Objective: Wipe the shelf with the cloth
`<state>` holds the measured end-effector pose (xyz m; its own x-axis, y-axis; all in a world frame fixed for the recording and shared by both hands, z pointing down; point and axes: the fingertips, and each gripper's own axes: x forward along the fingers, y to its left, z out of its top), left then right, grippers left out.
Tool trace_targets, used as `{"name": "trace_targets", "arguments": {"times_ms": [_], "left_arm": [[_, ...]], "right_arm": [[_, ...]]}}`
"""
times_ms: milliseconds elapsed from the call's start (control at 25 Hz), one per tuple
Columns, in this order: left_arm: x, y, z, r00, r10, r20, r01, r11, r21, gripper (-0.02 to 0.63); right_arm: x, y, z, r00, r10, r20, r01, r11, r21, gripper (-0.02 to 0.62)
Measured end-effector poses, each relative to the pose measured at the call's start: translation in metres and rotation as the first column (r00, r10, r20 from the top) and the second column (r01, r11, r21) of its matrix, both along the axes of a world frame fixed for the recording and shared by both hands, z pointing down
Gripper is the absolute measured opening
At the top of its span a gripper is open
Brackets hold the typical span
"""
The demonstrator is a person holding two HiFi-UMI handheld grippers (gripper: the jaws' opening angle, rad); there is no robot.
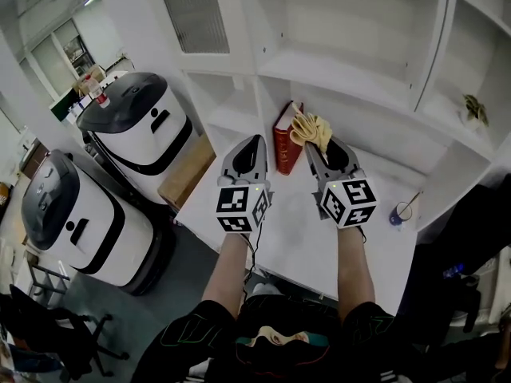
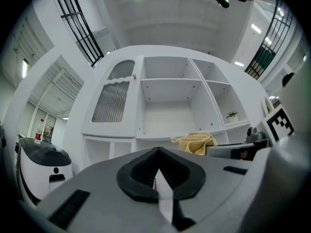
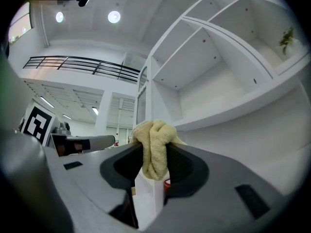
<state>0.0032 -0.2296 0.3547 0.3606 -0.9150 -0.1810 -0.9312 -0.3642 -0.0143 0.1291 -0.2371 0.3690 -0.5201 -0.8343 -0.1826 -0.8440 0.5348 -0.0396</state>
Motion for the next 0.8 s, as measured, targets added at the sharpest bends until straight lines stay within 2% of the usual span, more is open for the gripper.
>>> {"name": "trace_targets", "arguments": {"times_ms": [200, 360, 560, 800], "left_arm": [[-0.009, -0.011, -0.026, 1.000, 0.019, 0.002, -0.019, 0.999, 0.050, -0.002], [-0.012, -0.022, -0.052, 0.996, 0.075, -0.042, -0.071, 0.994, 0.082, -0.002], [-0.018, -0.040, -0.080, 0.995, 0.095, -0.013, -0.092, 0.986, 0.141, -0.002], [-0.029, -0.058, -0.113, 0.993, 0.118, 0.027, -0.121, 0.972, 0.201, -0.002]], "right_arm": [[-0.009, -0.012, -0.037, 0.999, -0.022, -0.037, 0.024, 0.997, 0.075, 0.137], [-0.015, -0.024, -0.065, 0.998, -0.069, 0.003, 0.068, 0.992, 0.102, 0.137], [-0.034, -0.040, -0.097, 0.995, -0.092, -0.026, 0.095, 0.984, 0.151, 0.137], [-0.050, -0.053, -0.144, 0.994, -0.049, -0.102, 0.074, 0.963, 0.259, 0.137]]}}
